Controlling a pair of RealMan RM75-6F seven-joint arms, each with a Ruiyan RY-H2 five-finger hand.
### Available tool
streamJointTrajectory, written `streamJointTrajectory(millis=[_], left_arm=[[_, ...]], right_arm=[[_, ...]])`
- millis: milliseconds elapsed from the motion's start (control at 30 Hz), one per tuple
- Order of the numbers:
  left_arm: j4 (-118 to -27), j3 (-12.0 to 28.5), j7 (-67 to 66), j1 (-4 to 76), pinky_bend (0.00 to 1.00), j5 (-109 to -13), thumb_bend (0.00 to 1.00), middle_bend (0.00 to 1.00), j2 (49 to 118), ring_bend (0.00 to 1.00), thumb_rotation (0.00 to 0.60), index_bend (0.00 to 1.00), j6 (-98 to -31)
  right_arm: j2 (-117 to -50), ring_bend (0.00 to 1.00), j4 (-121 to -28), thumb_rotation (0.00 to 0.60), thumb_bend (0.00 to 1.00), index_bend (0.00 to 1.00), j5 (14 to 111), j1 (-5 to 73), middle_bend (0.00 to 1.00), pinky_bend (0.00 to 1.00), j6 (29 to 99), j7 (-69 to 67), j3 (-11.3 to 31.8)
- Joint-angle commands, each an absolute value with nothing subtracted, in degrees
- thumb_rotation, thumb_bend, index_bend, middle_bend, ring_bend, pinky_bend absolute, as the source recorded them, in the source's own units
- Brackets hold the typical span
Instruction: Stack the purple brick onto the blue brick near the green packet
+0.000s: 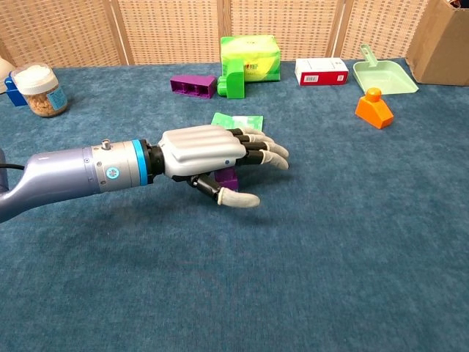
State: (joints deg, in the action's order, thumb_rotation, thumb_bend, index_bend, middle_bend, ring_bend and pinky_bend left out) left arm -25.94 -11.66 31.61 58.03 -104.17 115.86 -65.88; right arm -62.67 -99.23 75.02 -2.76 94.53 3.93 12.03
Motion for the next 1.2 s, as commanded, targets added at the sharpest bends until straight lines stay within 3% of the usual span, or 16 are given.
streamJointTrajectory(millis=[33,1200], left_arm=[[-25.93,-11.79,31.6,57.76,0.0,-104.19,0.24,0.0,115.78,0.0,0.0,0.11,-65.95],[-25.52,-11.54,27.03,58.49,0.0,-105.26,0.25,0.0,115.67,0.0,0.0,0.11,-68.72]], right_arm=[[-62.71,0.0,-99.24,0.6,0.07,0.43,74.97,-2.74,0.2,0.03,94.5,4.02,12.03],[-62.6,0.0,-99.43,0.6,0.07,0.43,75.17,-2.92,0.2,0.03,94.84,3.87,12.07]])
